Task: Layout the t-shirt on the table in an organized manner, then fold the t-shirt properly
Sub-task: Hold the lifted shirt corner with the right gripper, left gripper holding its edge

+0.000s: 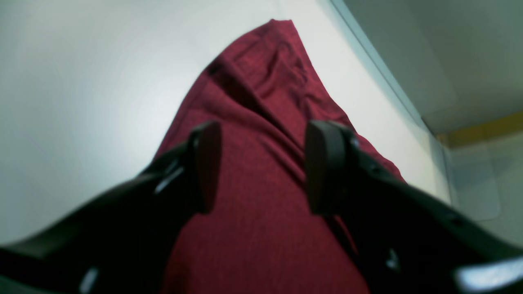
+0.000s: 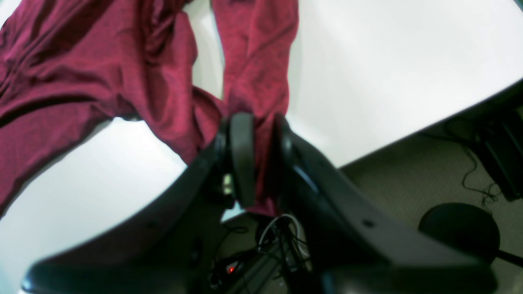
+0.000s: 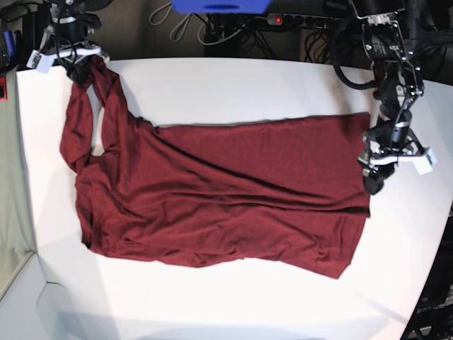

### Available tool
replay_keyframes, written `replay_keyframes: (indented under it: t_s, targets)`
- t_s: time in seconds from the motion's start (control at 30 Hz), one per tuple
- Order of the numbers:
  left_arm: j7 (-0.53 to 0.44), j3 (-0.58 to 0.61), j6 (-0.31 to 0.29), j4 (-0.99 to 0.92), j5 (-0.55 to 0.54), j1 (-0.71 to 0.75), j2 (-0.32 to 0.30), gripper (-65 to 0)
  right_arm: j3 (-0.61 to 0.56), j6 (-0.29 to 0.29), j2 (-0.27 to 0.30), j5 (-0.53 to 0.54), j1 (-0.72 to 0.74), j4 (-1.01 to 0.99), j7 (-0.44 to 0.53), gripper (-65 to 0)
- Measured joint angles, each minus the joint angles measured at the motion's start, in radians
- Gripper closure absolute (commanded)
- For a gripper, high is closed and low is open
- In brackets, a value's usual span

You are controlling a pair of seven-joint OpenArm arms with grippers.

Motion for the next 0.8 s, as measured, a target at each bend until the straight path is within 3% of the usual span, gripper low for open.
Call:
replay_keyframes:
  t_s: [0.33, 0.57, 0.7, 0.8]
  targets:
    - [-0.003, 0.0, 0.0, 0.0, 0.0, 0.001, 0.0, -32.0, 0.002, 0.0, 0.002, 0.0, -0.029, -0.01, 0.0, -34.5]
    - [-0.003, 0.0, 0.0, 0.0, 0.0, 0.003, 0.0, -32.0, 0.125, -0.004, 0.005, -0.004, 0.04, -0.007, -0.002, -36.9]
    - [-0.005, 0.0, 0.0, 0.0, 0.0, 0.005, -0.001, -32.0, 0.08, 0.005, 0.121, 0.0, 0.159, -0.048, 0.013, -36.9]
    - [-0.006, -0.001, 0.0, 0.0, 0.0, 0.006, 0.0, -32.0, 0.02, 0.005, 0.211, -0.064, 0.245, -0.139, -0.007, -36.9]
